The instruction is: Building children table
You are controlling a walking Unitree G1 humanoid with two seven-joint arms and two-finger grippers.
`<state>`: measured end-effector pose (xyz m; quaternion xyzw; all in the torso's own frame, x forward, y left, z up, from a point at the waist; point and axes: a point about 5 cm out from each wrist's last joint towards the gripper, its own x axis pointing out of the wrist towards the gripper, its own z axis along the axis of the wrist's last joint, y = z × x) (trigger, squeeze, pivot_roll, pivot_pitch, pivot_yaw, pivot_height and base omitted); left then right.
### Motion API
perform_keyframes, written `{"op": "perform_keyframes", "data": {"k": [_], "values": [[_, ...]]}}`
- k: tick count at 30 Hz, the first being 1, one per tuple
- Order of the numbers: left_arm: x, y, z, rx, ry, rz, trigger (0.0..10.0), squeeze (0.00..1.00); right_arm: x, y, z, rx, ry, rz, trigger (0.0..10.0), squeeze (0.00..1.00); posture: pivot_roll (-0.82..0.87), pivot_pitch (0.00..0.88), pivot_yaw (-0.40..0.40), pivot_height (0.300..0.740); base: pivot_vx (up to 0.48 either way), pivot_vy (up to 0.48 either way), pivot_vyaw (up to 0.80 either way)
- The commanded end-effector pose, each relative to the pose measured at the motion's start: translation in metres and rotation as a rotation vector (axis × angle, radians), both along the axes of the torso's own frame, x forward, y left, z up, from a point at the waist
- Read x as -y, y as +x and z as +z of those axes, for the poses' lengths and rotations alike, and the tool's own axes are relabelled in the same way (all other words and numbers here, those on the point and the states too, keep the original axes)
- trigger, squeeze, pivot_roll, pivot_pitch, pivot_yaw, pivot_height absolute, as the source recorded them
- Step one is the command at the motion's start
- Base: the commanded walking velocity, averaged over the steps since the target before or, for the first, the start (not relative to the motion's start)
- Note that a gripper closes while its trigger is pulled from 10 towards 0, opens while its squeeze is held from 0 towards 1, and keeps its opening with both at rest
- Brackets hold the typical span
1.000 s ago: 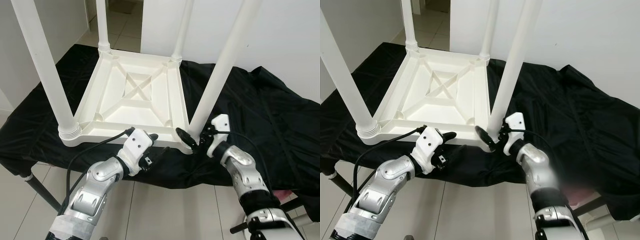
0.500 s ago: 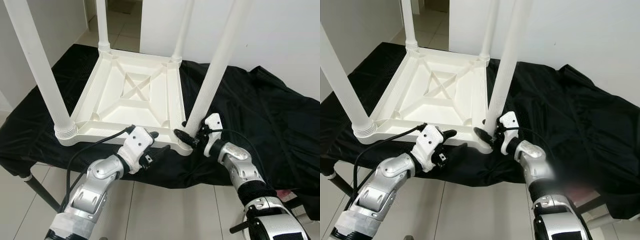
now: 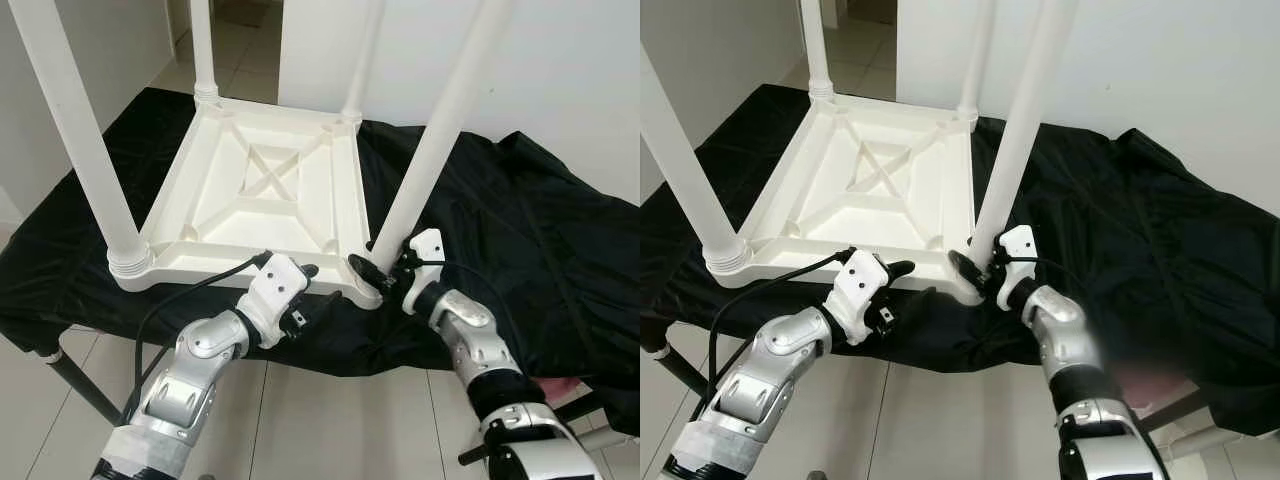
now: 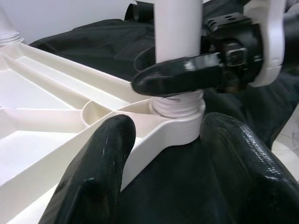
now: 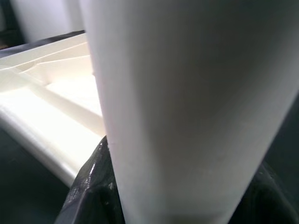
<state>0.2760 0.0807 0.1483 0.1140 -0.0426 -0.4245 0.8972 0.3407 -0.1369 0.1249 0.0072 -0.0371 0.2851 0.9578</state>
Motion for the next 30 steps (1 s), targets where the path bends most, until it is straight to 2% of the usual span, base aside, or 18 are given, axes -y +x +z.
{"op": "perform_keyframes", "data": {"k": [1, 5, 6, 7, 8, 9, 10, 11, 12, 14, 20, 21, 24, 25, 28, 30], "values": [[0.004, 0.001, -0.002, -0.008, 0.015, -0.004, 10.0, 0.00, 0.003, -0.001, -0.005, -0.032, 0.009, -0.085, 10.0, 0.00, 0.07, 0.068, -0.101, 0.740, 0.000, 0.000, 0.00], [0.004, 0.001, -0.002, -0.008, 0.015, -0.005, 10.0, 0.00, 0.001, -0.001, -0.005, -0.029, 0.016, -0.099, 10.0, 0.00, 0.07, 0.068, -0.101, 0.740, 0.000, 0.000, 0.00], [0.005, 0.001, -0.002, -0.009, 0.014, -0.008, 10.0, 0.00, -0.002, -0.001, -0.004, -0.030, 0.030, -0.147, 10.0, 0.00, 0.07, 0.071, -0.100, 0.740, 0.000, 0.000, 0.00], [0.006, 0.000, -0.002, -0.011, 0.014, -0.012, 10.0, 0.00, -0.007, -0.003, -0.006, -0.055, 0.065, -0.264, 10.0, 0.00, 0.07, 0.076, -0.100, 0.740, 0.000, 0.000, 0.00], [0.006, 0.000, -0.002, -0.011, 0.014, -0.012, 10.0, 0.00, -0.007, -0.003, -0.006, -0.055, 0.065, -0.264, 10.0, 0.00, 0.07, 0.076, -0.100, 0.740, 0.000, 0.000, 0.00], [0.006, -0.001, -0.002, -0.013, 0.014, -0.014, 10.0, 0.00, -0.012, -0.005, -0.009, -0.080, 0.098, -0.358, 10.0, 0.00, 0.07, 0.077, -0.100, 0.740, 0.000, 0.000, 0.00], [0.006, -0.001, -0.002, -0.013, 0.014, -0.014, 10.0, 0.00, -0.012, -0.005, -0.009, -0.080, 0.098, -0.358, 10.0, 0.00, 0.07, 0.077, -0.100, 0.740, 0.000, 0.000, 0.00], [0.006, -0.001, -0.003, -0.016, 0.015, -0.016, 10.0, 0.00, -0.017, -0.009, -0.010, -0.101, 0.124, -0.475, 10.0, 0.00, 0.07, 0.078, -0.101, 0.740, 0.000, 0.000, 0.00], [0.006, -0.001, -0.003, -0.016, 0.015, -0.016, 10.0, 0.00, -0.017, -0.009, -0.010, -0.101, 0.124, -0.475, 10.0, 0.00, 0.07, 0.078, -0.101, 0.740, 0.000, 0.000, 0.00], [0.006, -0.002, -0.004, -0.020, 0.015, -0.016, 10.0, 0.00, -0.023, -0.014, -0.011, -0.107, 0.129, -0.619, 10.0, 0.00, 0.07, 0.077, -0.101, 0.740, 0.000, 0.000, 0.00], [0.006, -0.002, -0.004, -0.021, 0.015, -0.016, 10.0, 0.00, -0.024, -0.015, -0.010, -0.104, 0.121, -0.652, 10.0, 0.00, 0.07, 0.077, -0.101, 0.740, 0.000, 0.000, 0.00], [0.006, -0.002, -0.004, -0.022, 0.014, -0.015, 10.0, 0.00, -0.029, -0.016, -0.010, -0.102, 0.124, -0.649, 10.0, 0.00, 0.07, 0.077, -0.101, 0.740, 0.000, 0.000, 0.00], [0.006, -0.003, -0.004, -0.023, 0.015, -0.015, 10.0, 0.00, -0.033, -0.017, -0.008, -0.095, 0.128, -0.633, 10.0, 0.00, 0.07, 0.078, -0.102, 0.740, 0.000, 0.000, 0.00], [0.005, -0.002, -0.004, -0.023, 0.016, -0.013, 10.0, 0.00, -0.039, -0.019, -0.004, -0.082, 0.166, -0.563, 10.0, 1.00, 0.08, 0.079, -0.101, 0.740, 0.000, 0.000, 0.00], [0.005, -0.003, -0.004, -0.022, 0.016, -0.009, 10.0, 0.00, -0.043, -0.022, 0.005, -0.027, 0.206, -0.486, 10.0, 1.00, 0.08, 0.078, -0.102, 0.740, 0.000, 0.000, 0.00], [0.005, -0.003, -0.004, -0.022, 0.016, -0.010, 10.0, 0.00, -0.043, -0.023, 0.006, -0.021, 0.205, -0.489, 10.0, 1.00, 0.08, 0.077, -0.102, 0.740, 0.000, 0.000, 0.00]]}}
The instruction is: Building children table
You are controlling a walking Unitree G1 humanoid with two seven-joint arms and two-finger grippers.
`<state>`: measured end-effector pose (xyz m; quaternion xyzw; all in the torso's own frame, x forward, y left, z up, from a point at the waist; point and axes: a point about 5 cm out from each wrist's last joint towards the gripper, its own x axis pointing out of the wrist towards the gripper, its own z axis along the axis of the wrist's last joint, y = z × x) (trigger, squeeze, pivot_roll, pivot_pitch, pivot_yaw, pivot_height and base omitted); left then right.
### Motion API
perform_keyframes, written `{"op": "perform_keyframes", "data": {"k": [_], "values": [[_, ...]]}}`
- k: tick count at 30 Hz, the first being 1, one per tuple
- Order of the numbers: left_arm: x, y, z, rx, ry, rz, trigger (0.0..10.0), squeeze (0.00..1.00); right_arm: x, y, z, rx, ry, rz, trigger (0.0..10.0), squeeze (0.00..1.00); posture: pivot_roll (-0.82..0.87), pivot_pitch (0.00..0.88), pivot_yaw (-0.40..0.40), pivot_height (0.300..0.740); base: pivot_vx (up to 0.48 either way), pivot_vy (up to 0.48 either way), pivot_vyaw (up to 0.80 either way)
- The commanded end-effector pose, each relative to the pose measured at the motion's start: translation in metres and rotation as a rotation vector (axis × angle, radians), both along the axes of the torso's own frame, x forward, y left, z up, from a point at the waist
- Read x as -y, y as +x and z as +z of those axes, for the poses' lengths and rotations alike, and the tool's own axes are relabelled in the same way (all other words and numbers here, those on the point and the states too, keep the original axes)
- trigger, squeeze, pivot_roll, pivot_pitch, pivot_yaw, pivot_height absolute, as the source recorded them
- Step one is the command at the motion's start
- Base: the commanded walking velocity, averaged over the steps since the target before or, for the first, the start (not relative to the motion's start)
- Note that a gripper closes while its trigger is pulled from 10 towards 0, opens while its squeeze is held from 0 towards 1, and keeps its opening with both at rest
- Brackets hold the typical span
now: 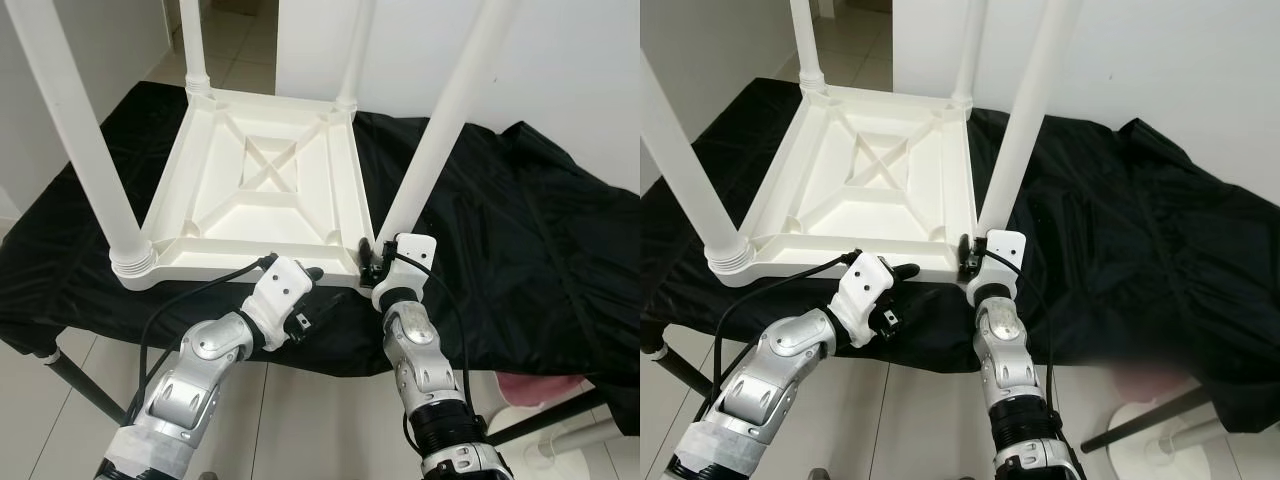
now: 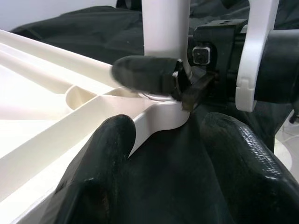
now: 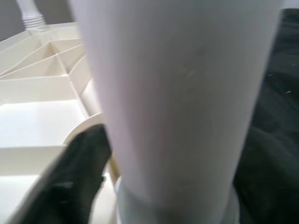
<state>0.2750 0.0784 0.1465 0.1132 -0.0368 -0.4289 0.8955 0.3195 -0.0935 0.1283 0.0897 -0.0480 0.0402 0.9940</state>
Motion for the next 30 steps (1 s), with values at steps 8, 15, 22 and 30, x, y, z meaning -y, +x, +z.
{"op": "perform_keyframes", "data": {"k": [8, 15, 22, 30], "values": [[0.002, -0.001, -0.002, -0.010, 0.011, 0.000, 10.0, 0.00, 0.010, -0.006, 0.005, 0.045, 0.006, 0.023, 10.0, 1.00, 0.07, 0.075, -0.105, 0.740, 0.000, 0.000, 0.00], [0.003, -0.002, -0.002, -0.010, 0.011, -0.001, 10.0, 0.00, 0.021, -0.010, 0.002, 0.059, -0.010, 0.113, 10.0, 0.00, 0.07, 0.076, -0.103, 0.740, 0.000, 0.000, 0.00], [0.002, -0.001, -0.002, -0.008, 0.013, -0.006, 10.0, 0.00, 0.044, -0.012, 0.007, 0.125, -0.081, 0.318, 10.0, 0.00, 0.06, 0.075, -0.102, 0.740, 0.000, 0.000, 0.00], [0.003, -0.003, 0.000, -0.009, 0.013, -0.028, 10.0, 0.00, 0.056, 0.006, 0.018, 0.138, -0.191, 0.544, 10.0, 0.00, 0.07, 0.071, -0.098, 0.740, 0.000, 0.000, 0.00]]}}
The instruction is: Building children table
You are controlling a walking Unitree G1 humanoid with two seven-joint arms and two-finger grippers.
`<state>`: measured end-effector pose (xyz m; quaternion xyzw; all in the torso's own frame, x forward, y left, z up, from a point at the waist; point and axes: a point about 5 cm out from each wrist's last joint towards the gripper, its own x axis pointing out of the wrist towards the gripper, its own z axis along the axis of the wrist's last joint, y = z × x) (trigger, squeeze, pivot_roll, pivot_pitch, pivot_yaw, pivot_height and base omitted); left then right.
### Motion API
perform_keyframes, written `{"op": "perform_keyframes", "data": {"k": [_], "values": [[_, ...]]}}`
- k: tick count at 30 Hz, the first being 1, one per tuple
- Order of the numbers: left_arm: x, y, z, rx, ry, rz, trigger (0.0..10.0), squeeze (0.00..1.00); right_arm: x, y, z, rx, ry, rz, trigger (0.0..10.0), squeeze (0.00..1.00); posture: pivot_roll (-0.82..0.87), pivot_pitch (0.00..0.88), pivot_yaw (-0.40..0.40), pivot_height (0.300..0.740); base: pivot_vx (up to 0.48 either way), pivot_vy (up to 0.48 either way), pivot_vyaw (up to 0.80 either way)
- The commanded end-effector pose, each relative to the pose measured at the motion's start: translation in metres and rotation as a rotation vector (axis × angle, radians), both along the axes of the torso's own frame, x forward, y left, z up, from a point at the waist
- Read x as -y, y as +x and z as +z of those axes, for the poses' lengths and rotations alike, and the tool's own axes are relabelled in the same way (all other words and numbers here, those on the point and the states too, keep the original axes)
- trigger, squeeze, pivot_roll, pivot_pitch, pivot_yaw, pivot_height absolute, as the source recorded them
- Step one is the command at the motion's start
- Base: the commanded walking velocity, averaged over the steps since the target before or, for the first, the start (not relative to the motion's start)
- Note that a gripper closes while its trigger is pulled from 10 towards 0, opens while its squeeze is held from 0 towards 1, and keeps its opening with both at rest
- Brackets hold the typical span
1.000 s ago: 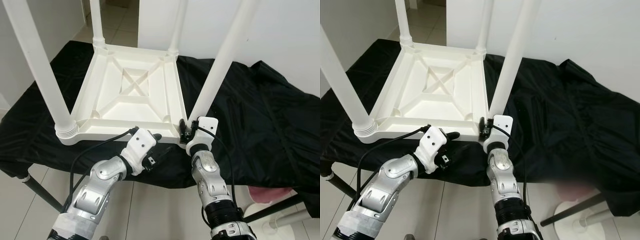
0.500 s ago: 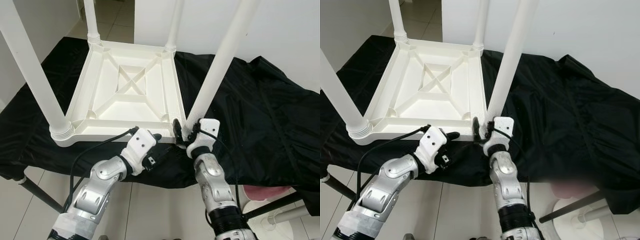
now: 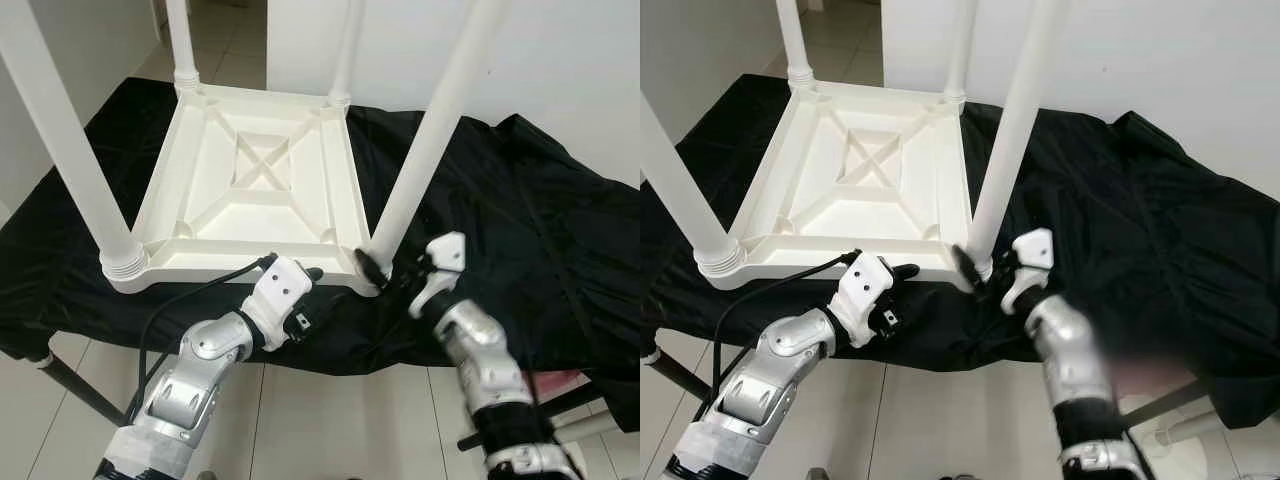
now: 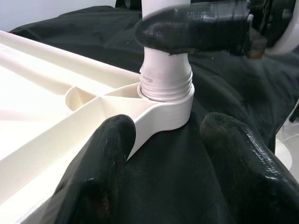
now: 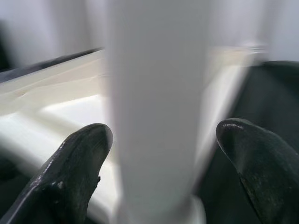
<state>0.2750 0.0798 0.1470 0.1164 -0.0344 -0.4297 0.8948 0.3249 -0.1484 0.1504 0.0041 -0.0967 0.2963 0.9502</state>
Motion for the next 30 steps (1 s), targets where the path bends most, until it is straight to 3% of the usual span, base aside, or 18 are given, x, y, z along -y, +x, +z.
{"op": "perform_keyframes", "data": {"k": [1, 6, 7, 8, 10, 11, 12, 13, 22, 23, 30], "values": [[0.005, -0.003, -0.001, -0.009, 0.006, -0.030, 10.0, 0.00, -0.001, 0.004, -0.004, -0.023, -0.030, 0.068, 10.0, 0.00, 0.07, 0.070, -0.096, 0.740, 0.000, 0.000, 0.00], [0.005, -0.004, -0.001, -0.009, 0.006, -0.033, 10.0, 0.00, -0.005, 0.008, -0.004, -0.032, -0.067, 0.118, 10.0, 0.00, 0.07, 0.070, -0.094, 0.740, 0.000, 0.000, 0.00], [0.005, -0.004, -0.001, -0.009, 0.007, -0.034, 10.0, 0.00, -0.007, 0.011, -0.005, -0.040, -0.088, 0.143, 7.1, 0.00, 0.08, 0.069, -0.096, 0.740, 0.000, 0.000, 0.00], [0.005, -0.004, -0.001, -0.009, 0.007, -0.034, 10.0, 0.00, -0.010, 0.014, -0.006, -0.049, -0.108, 0.166, 6.0, 0.00, 0.08, 0.068, -0.097, 0.740, 0.000, 0.000, 0.00], [0.005, -0.004, -0.001, -0.010, 0.007, -0.033, 10.0, 0.00, -0.011, 0.016, -0.007, -0.054, -0.120, 0.180, 6.0, 0.00, 0.08, 0.068, -0.097, 0.740, 0.000, 0.000, 0.00], [0.005, -0.004, -0.001, -0.009, 0.007, -0.031, 10.0, 0.00, -0.012, 0.017, -0.008, -0.063, -0.127, 0.189, 1.5, 0.00, 0.09, 0.067, -0.100, 0.740, 0.000, 0.000, 0.00], [0.005, -0.004, -0.001, -0.009, 0.007, -0.031, 10.0, 0.00, -0.012, 0.017, -0.008, -0.063, -0.127, 0.189, 1.5, 0.00, 0.09, 0.067, -0.100, 0.740, 0.000, 0.000, 0.00], [0.004, -0.003, 0.000, -0.009, 0.005, -0.028, 10.0, 0.00, -0.012, 0.018, -0.009, -0.069, -0.134, 0.197, 0.0, 0.00, 0.09, 0.066, -0.101, 0.740, 0.000, 0.000, 0.00], [0.004, -0.004, 0.000, -0.009, 0.004, -0.022, 10.0, 0.00, -0.006, 0.019, -0.017, -0.097, -0.140, 0.215, 0.0, 0.00, 0.09, 0.065, -0.101, 0.740, 0.000, 0.000, 0.00], [0.004, -0.004, 0.000, -0.009, 0.004, -0.022, 10.0, 0.00, -0.005, 0.018, -0.018, -0.101, -0.132, 0.210, 10.0, 0.00, 0.09, 0.065, -0.101, 0.740, 0.000, 0.000, 0.00], [0.004, -0.004, 0.000, -0.012, 0.004, -0.023, 10.0, 0.00, -0.006, 0.017, -0.020, -0.110, -0.084, 0.192, 10.0, 0.00, 0.08, 0.072, -0.101, 0.740, 0.000, 0.000, 0.00]]}}
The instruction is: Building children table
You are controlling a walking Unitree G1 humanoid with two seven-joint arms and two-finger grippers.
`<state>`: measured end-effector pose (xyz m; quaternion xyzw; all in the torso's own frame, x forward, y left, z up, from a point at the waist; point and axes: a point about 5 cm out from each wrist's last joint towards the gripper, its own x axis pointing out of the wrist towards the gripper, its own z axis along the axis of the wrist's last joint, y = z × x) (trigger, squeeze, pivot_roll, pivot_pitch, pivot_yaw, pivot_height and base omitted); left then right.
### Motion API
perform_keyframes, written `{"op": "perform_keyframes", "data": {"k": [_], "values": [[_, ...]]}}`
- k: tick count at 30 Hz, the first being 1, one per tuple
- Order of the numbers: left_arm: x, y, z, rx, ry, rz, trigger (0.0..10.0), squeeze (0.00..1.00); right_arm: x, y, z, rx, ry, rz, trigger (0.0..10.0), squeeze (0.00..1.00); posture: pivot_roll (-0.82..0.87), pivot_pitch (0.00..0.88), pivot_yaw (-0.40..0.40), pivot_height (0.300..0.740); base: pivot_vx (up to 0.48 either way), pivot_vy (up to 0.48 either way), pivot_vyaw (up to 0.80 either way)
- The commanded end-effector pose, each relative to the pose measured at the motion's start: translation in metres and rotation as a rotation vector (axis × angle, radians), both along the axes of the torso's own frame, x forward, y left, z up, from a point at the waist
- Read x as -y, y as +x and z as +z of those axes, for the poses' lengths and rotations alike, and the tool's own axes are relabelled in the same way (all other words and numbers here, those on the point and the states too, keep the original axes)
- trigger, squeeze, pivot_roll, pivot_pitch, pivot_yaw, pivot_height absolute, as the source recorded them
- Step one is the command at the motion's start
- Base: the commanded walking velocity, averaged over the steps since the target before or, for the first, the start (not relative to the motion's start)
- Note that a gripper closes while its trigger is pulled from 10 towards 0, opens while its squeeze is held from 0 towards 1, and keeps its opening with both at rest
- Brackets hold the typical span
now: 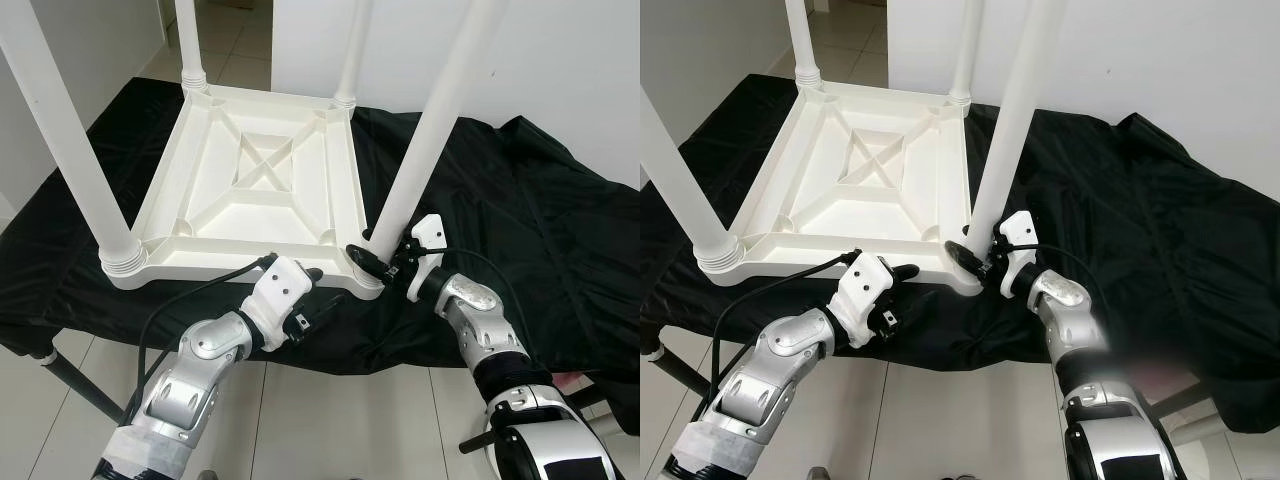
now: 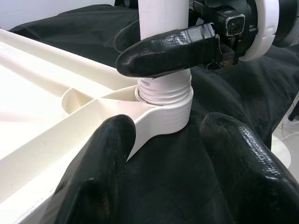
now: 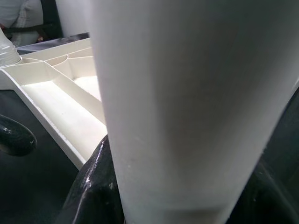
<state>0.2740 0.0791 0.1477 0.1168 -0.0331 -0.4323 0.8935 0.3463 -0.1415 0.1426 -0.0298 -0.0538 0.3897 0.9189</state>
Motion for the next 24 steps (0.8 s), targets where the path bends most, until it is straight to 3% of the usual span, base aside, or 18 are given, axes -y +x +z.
{"op": "perform_keyframes", "data": {"k": [1, 3, 6, 13, 17, 20, 21, 24], "values": [[0.003, -0.003, -0.001, -0.009, 0.001, -0.018, 10.0, 0.00, 0.001, -0.005, -0.013, -0.058, 0.018, -0.001, 10.0, 0.00, 0.08, 0.072, -0.101, 0.740, 0.000, 0.000, 0.00], [0.003, -0.003, -0.001, -0.009, 0.001, -0.018, 10.0, 0.00, 0.001, -0.005, -0.013, -0.058, 0.018, -0.001, 10.0, 0.00, 0.08, 0.072, -0.101, 0.740, 0.000, 0.000, 0.00], [0.004, -0.005, -0.003, -0.017, -0.001, -0.019, 10.0, 0.00, -0.003, -0.007, -0.013, -0.063, 0.057, -0.127, 10.0, 0.00, 0.08, 0.079, -0.105, 0.740, 0.000, 0.000, 0.00], [0.004, -0.006, -0.004, -0.022, -0.003, -0.019, 10.0, 0.00, -0.006, -0.008, -0.014, -0.069, 0.054, -0.238, 10.0, 0.00, 0.08, 0.081, -0.109, 0.740, 0.000, 0.000, 0.00], [0.004, -0.007, -0.004, -0.028, -0.005, -0.016, 10.0, 0.00, -0.010, -0.013, -0.020, -0.128, 0.109, -0.415, 10.0, 0.00, 0.08, 0.082, -0.111, 0.740, 0.000, 0.000, 0.00], [0.004, -0.007, -0.005, -0.029, -0.005, -0.016, 10.0, 0.00, -0.011, -0.015, -0.022, -0.144, 0.125, -0.459, 10.0, 0.00, 0.08, 0.082, -0.111, 0.740, 0.000, 0.000, 0.00], [0.004, -0.008, -0.005, -0.032, -0.004, -0.020, 10.0, 0.00, -0.023, -0.025, -0.027, -0.154, 0.173, -0.580, 10.0, 0.00, 0.08, 0.081, -0.114, 0.740, 0.000, 0.000, 0.00], [0.005, -0.009, -0.006, -0.033, -0.004, -0.022, 10.0, 0.00, -0.030, -0.031, -0.028, -0.165, 0.199, -0.666, 10.0, 0.00, 0.08, 0.080, -0.116, 0.740, 0.000, 0.000, 0.00]]}}
